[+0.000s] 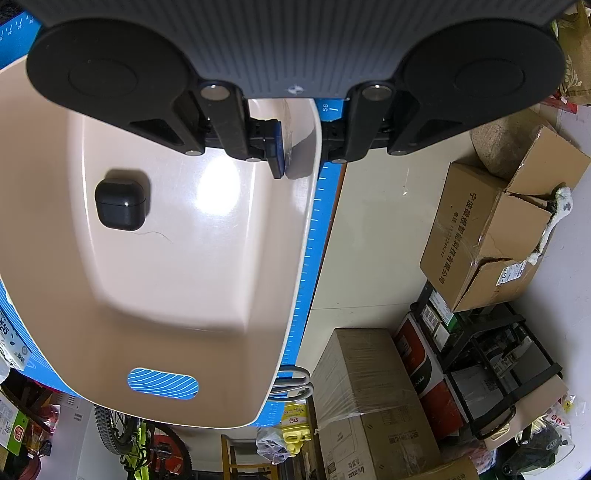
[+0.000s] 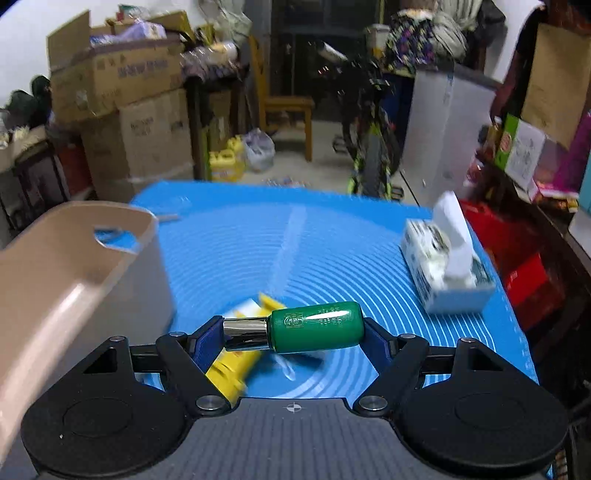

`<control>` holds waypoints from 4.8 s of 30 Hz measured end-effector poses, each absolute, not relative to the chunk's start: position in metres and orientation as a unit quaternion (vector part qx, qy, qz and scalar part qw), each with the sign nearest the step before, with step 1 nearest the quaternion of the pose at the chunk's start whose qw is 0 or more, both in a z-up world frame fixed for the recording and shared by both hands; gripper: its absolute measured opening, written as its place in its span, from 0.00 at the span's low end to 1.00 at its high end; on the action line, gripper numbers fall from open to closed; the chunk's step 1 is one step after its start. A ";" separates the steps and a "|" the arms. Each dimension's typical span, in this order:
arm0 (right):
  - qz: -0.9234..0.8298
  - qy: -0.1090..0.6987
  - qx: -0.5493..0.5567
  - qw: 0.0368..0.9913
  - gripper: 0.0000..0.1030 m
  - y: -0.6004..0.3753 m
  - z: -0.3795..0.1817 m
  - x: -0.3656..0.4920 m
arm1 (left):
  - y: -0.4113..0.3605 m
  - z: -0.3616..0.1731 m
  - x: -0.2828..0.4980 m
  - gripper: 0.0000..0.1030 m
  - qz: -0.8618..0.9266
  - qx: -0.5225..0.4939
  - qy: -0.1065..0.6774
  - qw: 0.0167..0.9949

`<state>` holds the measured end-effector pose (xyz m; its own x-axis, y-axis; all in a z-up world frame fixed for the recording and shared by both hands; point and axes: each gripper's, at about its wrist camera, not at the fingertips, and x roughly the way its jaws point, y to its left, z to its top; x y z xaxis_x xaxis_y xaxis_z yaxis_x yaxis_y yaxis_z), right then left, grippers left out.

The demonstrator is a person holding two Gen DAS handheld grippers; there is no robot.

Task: Organize rigid objects
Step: 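Lower the green-capped tube into the basket and open the right tool, then move the right tool to the yellow plastic part and grasp it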

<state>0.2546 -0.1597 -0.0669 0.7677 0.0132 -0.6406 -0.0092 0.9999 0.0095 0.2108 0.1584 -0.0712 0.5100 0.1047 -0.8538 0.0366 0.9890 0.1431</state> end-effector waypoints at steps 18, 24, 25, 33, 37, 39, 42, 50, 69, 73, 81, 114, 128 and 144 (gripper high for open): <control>0.156 0.298 -0.065 0.940 0.77 -0.023 0.002 0.260 | 0.160 -0.072 0.212 0.15 0.018 0.071 0.498 0.864; 0.183 0.325 -0.098 0.923 0.77 0.021 -0.010 0.264 | 0.160 -0.072 0.212 0.15 0.018 0.070 0.498 0.864; 0.186 0.332 -0.103 0.919 0.77 0.027 -0.015 0.264 | 0.160 -0.072 0.212 0.15 0.019 0.070 0.498 0.864; 0.193 0.397 -0.134 0.888 0.77 0.047 -0.054 0.273 | 0.161 -0.073 0.212 0.15 0.020 0.070 0.498 0.864; 0.200 0.432 -0.150 0.866 0.77 0.054 -0.072 0.272 | 0.161 -0.073 0.211 0.15 0.022 0.070 0.498 0.864; 0.209 0.451 -0.155 0.854 0.77 0.056 -0.079 0.275 | 0.161 -0.073 0.211 0.15 0.022 0.071 0.498 0.864; 0.207 0.456 -0.193 0.843 0.77 0.067 -0.087 0.271 | 0.161 -0.073 0.211 0.15 0.023 0.072 0.498 0.864; 0.204 0.472 -0.220 0.829 0.78 0.078 -0.089 0.272 | 0.160 -0.072 0.210 0.15 0.024 0.073 0.497 0.864; 0.197 0.419 -0.128 0.877 0.86 0.031 -0.038 0.264 | 0.160 -0.071 0.210 0.15 0.023 0.069 0.497 0.864; 0.182 0.397 -0.103 0.894 0.86 0.009 -0.019 0.262 | 0.160 -0.071 0.210 0.16 0.025 0.069 0.497 0.864; 0.137 0.377 -0.051 0.915 0.85 -0.043 -0.005 0.270 | 0.160 -0.071 0.210 0.16 0.026 0.069 0.497 0.865; 0.016 0.480 0.092 0.872 0.75 -0.165 -0.129 0.324 | 0.161 -0.070 0.209 0.16 0.025 0.070 0.496 0.865; 0.009 0.489 0.112 0.865 0.56 -0.152 -0.152 0.340 | 0.159 -0.071 0.210 0.16 0.024 0.071 0.497 0.865; 0.034 0.472 0.142 0.870 0.34 -0.169 -0.129 0.320 | 0.160 -0.071 0.210 0.16 0.025 0.070 0.497 0.865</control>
<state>0.3200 -0.1687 -0.1293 0.5527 0.1927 -0.8108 0.0761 0.9572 0.2794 0.2104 0.1599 -0.0712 0.5057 0.1119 -0.8554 0.0262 0.9891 0.1449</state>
